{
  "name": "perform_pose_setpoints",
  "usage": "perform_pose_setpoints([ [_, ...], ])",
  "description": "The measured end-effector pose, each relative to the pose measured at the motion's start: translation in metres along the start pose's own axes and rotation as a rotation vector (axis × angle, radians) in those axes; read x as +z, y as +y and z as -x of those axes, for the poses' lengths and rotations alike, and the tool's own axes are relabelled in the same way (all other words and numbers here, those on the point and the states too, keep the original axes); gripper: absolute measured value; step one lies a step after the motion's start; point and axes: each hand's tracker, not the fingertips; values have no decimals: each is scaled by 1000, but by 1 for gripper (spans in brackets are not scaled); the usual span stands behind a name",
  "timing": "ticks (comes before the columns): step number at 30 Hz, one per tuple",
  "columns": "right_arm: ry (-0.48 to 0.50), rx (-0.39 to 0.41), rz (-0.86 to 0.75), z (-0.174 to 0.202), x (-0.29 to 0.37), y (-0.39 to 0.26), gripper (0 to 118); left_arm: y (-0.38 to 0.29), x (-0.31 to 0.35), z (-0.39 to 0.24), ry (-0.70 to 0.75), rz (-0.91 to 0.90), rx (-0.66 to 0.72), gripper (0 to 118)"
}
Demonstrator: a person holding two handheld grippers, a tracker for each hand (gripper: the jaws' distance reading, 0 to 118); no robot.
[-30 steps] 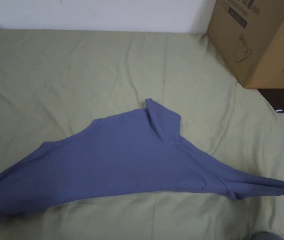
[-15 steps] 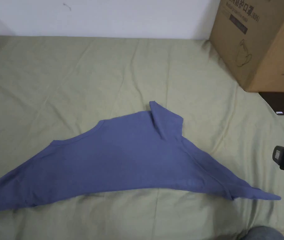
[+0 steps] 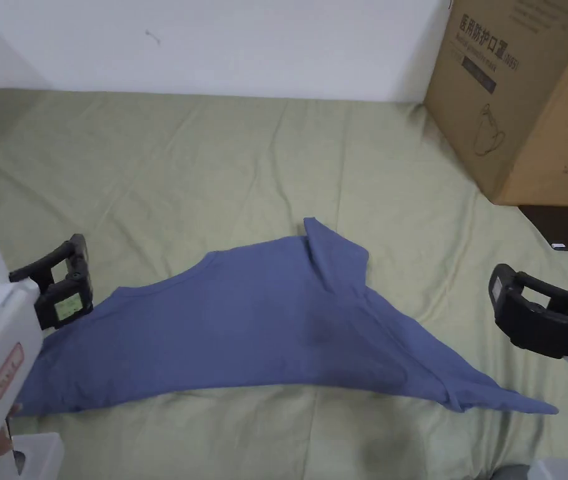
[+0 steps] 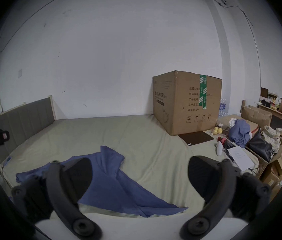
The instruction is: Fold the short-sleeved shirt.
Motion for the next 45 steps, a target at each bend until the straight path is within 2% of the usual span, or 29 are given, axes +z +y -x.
perform_pose_setpoints([
  [1, 17, -6, -2, 1, 1, 0, 74, -1, 0, -3, 0, 7, -6, 29],
  [2, 41, -8, -11, 2, 1, 1, 42, -1, 2, -4, -7, 20, -14, 5],
  [3, 69, -10, -19, 4, 2, 0, 15, -3, 2, -4, -14, 25, -13, 0],
  [4, 61, -8, -16, 6, 1, -1, 0, -4, 3, -5, -30, 32, 1, 0],
  [6, 48, 15, -20, 9, 0, -4, 0, -6, 5, -5, -69, 63, 1, 0],
  [7, 71, 31, -8, 11, 1, -5, 0, -7, 7, -6, -63, 63, -1, 0],
  [15, 88, 1, 15, 17, 1, -10, 0, -9, 7, 1, -82, 86, 45, 0],
  [22, 82, -37, 37, 14, -3, -9, 0, 21, -30, -11, -157, 137, 52, 0],
  [24, 80, -36, 41, 12, -6, -7, 0, 33, -54, -17, -212, 178, 104, 0],
  [25, 78, -37, 43, 11, -7, -7, 0, 40, -70, -21, -253, 202, 149, 4],
  [27, 77, -44, 51, 7, -11, -6, 0, 50, -100, -30, -315, 256, 187, 27],
  [28, 76, -49, 56, 3, -13, -5, 0, 56, -116, -38, -323, 288, 155, 44],
  [29, 72, -54, 63, 0, -16, -5, 0, 61, -132, -49, -326, 312, 107, 72],
  [32, 63, -67, 78, -10, -24, -2, 0, 70, -187, -81, -368, 415, 40, 115],
  [37, 27, -102, 104, -27, -39, -2, 0, 81, -262, -135, -451, 550, 3, 118],
  [43, -15, -99, 168, -45, -66, -7, 0, 42, -374, -199, -400, 764, -134, 118],
  [45, -28, -122, 181, -49, -74, -10, 0, 22, -402, -216, -385, 838, -182, 118],
])
